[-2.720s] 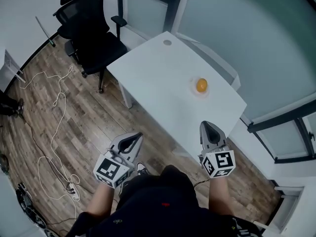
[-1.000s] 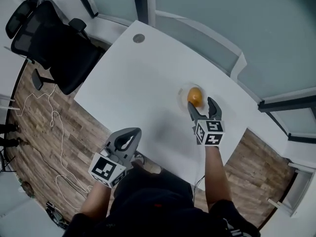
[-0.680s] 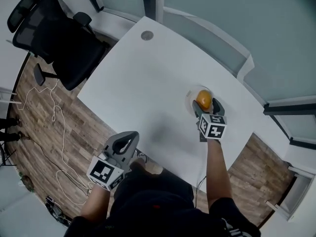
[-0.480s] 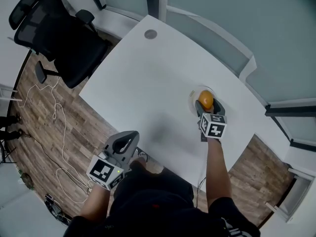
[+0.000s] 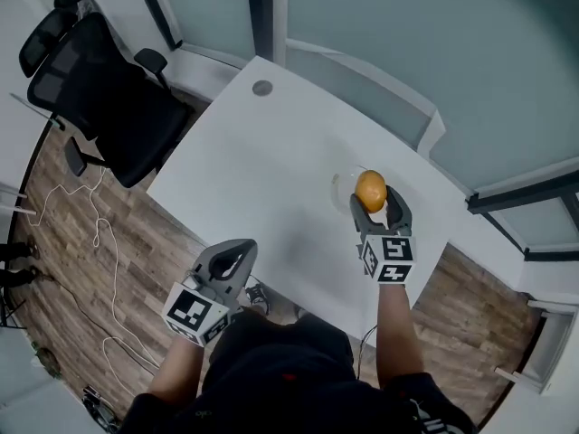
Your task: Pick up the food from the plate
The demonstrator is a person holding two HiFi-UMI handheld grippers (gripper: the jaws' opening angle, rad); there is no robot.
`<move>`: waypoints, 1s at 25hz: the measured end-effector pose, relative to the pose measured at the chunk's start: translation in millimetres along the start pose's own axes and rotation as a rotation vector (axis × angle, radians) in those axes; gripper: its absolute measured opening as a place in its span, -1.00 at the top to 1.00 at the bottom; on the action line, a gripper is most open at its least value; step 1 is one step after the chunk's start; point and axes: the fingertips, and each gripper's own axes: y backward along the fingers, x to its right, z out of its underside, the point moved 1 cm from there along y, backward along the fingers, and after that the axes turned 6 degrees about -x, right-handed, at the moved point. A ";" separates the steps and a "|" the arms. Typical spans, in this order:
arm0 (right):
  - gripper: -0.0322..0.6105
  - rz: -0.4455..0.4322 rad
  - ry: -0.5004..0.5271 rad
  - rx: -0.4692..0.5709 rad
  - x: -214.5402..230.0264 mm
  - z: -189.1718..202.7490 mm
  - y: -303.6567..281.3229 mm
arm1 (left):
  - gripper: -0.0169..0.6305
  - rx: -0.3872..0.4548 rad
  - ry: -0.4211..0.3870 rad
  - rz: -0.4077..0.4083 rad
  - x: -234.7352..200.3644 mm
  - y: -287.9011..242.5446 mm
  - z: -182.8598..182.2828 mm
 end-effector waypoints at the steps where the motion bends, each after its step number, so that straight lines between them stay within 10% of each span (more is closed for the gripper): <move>1: -0.16 0.001 0.005 0.035 -3.7 -13.7 15.8 | 0.88 0.015 -0.018 0.008 3.8 2.3 -6.5; 13: -0.16 0.058 0.062 0.322 -44.0 -102.2 197.1 | 0.88 0.181 -0.180 0.092 58.7 36.0 -83.8; 25: -0.16 0.105 0.101 0.381 -50.8 -111.0 252.7 | 0.88 0.215 -0.225 0.150 96.1 50.8 -92.1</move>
